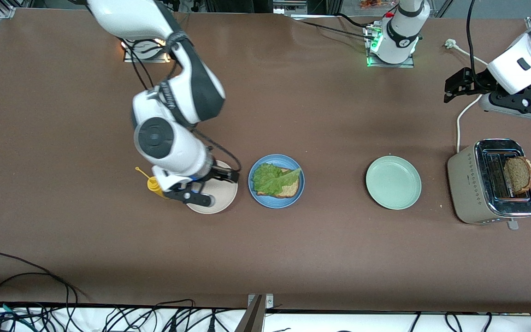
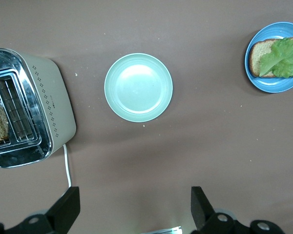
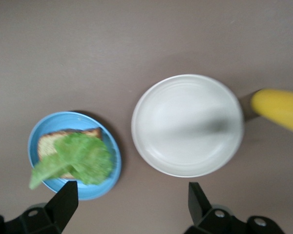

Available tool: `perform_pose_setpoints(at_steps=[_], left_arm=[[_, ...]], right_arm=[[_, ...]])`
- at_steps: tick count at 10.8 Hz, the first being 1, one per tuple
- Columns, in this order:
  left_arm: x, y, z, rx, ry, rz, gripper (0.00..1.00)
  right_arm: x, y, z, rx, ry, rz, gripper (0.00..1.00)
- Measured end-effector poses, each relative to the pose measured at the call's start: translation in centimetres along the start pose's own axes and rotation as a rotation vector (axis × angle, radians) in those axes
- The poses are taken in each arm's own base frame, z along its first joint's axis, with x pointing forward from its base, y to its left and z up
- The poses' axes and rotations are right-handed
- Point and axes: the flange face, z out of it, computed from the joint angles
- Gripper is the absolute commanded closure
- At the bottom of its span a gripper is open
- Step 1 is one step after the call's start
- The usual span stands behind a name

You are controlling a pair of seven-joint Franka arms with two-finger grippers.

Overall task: Make sandwich in blue plate with both arms
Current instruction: 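Move the right gripper toward the yellow squeeze bottle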

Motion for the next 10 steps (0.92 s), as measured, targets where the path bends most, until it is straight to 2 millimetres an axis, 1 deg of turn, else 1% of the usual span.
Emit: perform_pose_setpoints(at_steps=[3, 5, 7, 10], left_arm=[[0.0, 0.0, 0.0, 0.000, 0.000, -0.001, 0.00], [0.0, 0.0, 0.0, 0.000, -0.002, -0.001, 0.00], [0.0, 0.0, 0.0, 0.000, -0.003, -0.001, 0.00], [0.0, 0.0, 0.0, 0.000, -0.003, -0.001, 0.00]], right_arm=[[1.4, 6.2, -3.3, 0.009, -0.049, -0.117, 0.00], [2.0, 9.6, -4.8, -0.024, -0.066, -0.224, 0.00], [2.3, 11.8, -6.0, -0.050, -0.081, -0.389, 0.00], [1.9, 12.9, -7.6, -0.091, -0.098, -0.633, 0.00]])
